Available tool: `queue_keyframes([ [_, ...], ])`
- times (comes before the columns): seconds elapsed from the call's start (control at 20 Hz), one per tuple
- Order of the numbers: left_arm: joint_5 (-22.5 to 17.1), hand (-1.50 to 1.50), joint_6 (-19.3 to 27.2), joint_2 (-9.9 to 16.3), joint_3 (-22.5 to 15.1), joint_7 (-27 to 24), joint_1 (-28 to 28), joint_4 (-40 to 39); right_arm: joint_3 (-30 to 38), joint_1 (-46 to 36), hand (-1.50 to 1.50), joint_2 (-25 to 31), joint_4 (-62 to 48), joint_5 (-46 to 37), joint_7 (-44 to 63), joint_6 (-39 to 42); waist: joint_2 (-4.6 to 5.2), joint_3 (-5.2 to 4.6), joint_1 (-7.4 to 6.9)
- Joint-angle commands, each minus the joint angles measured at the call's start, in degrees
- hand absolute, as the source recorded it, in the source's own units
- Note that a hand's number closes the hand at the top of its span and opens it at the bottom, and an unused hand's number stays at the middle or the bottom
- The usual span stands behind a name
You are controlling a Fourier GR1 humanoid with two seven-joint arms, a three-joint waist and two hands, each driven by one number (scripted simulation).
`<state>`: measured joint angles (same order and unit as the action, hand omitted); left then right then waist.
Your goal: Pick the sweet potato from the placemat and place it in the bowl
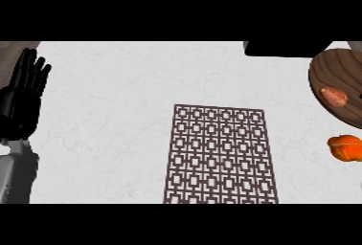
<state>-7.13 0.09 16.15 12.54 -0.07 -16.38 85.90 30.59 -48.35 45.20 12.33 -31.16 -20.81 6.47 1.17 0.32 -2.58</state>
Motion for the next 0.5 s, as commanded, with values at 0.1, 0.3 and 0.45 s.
queue_keyframes([
  [0.1,0.1,0.0,0.2,0.2,0.1,0.4,-0.9,-0.6,8.0,-0.6,-1.5,3.6,-0.3,6.9,-1.8,-5.5,0.2,0.03,0.15],
  [0.3,0.8,0.0,1.0,-0.8,-0.2,-0.7,-0.1,0.0,11.7,3.5,-1.5,7.0,-2.0,10.0,-4.1,-5.8,0.29,0.1,0.55],
  [0.45,-0.4,0.0,0.0,0.5,1.4,-1.0,-1.3,-2.5,14.7,6.0,-1.5,11.0,-3.0,12.9,-4.6,-1.9,0.2,0.1,1.41],
])
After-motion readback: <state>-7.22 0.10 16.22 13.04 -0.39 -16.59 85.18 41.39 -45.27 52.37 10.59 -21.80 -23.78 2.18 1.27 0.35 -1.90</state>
